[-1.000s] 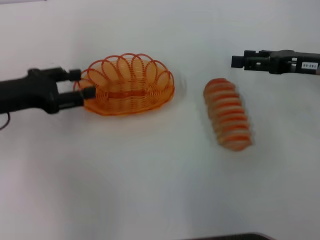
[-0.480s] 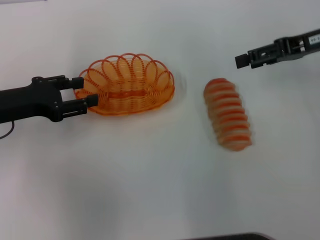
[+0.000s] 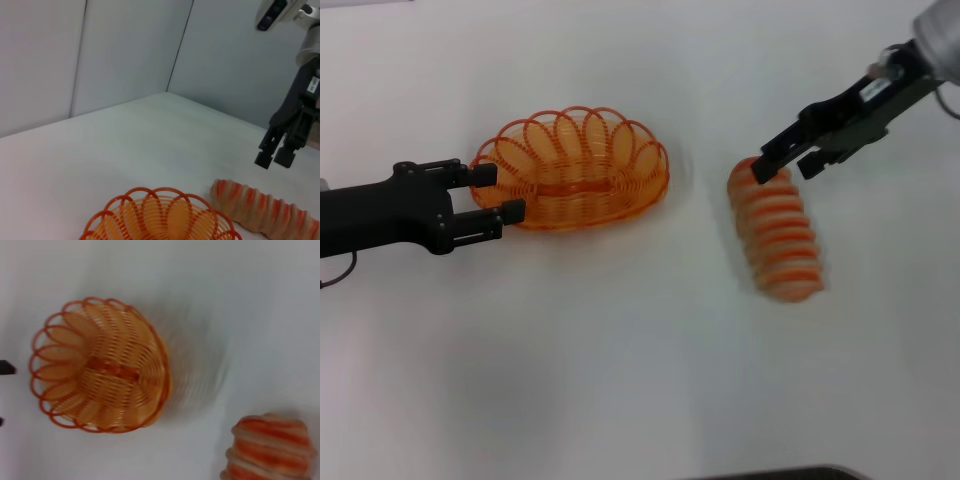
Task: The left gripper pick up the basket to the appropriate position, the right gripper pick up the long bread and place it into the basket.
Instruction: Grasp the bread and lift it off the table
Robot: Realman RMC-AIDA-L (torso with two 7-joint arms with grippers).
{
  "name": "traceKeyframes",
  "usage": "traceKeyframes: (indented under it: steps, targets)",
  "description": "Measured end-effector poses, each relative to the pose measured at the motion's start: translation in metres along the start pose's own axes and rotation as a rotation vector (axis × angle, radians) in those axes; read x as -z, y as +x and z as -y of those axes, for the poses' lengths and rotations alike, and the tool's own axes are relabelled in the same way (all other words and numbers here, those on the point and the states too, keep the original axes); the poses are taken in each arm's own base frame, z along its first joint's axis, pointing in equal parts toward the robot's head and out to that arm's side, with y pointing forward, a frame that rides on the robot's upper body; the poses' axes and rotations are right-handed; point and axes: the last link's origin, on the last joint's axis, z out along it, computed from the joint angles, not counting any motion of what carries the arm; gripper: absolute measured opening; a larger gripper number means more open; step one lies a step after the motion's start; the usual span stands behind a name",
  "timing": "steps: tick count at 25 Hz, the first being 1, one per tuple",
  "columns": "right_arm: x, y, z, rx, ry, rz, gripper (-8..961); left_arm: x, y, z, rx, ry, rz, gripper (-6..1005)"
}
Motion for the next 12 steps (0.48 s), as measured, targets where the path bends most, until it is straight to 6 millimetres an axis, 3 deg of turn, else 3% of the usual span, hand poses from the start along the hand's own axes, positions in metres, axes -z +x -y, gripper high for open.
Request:
traceKeyframes:
  steps: [4,12]
  targets:
    - [-0.018,-0.008,-0.010,0.030,0.105,-0.064,824,-0.001,-0.005,-0.002,0.001,-0.002,0.000,655]
    - [-0.032,-0.013,-0.012,0.054,0.192,-0.099,824,-0.001,-0.007,-0.004,0.006,-0.003,0.001,654]
